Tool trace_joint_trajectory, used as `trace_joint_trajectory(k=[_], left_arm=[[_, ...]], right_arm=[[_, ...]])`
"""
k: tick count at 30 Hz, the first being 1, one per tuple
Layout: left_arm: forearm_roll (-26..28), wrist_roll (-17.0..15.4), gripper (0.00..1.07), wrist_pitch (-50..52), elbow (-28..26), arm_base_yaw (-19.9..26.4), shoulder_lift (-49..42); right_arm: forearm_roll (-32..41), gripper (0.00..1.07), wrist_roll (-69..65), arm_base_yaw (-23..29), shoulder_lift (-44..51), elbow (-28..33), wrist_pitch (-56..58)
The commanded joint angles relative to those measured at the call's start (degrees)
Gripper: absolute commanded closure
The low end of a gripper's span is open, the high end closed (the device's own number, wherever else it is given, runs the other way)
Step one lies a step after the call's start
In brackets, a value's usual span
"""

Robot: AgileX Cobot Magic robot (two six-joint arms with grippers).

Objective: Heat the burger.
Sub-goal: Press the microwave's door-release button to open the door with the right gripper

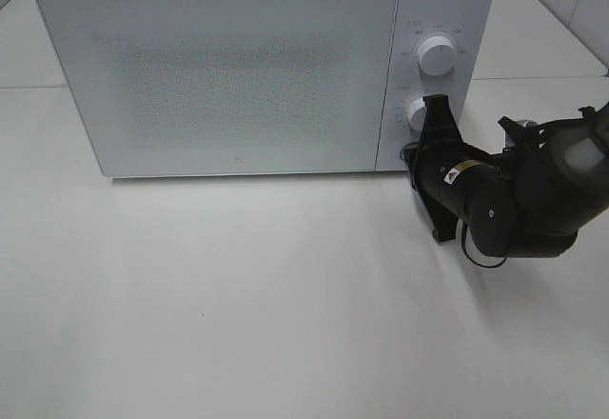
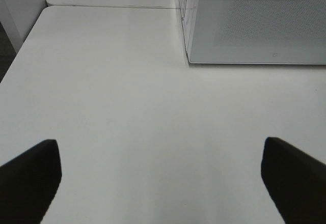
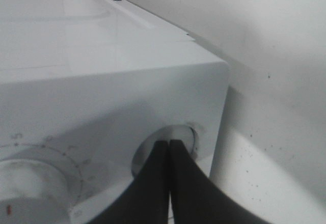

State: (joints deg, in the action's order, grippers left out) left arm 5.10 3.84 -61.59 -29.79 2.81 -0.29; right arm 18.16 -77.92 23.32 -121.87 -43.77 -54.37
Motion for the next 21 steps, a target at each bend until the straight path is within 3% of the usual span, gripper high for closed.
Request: trace_joint_trajectory(k=[1,13,21], left_arm=[[0.2,-0.3,0.06,0.1,0.1,0.2,-0.2],[0.2,-0.3,0.06,0.1,0.1,0.2,-0.2],[0.2,-0.3,0.06,0.1,0.1,0.2,-0.2]], right_arm=[[0.6,1.07,0.7,-0.3,0.0,-1.5,-5.3],[0.7,1.07,0.4,-0.3,-0.5,-2.2,-6.9],[0.5,1.07,2.2,-1.8,-0.6,-7.3,-6.2]])
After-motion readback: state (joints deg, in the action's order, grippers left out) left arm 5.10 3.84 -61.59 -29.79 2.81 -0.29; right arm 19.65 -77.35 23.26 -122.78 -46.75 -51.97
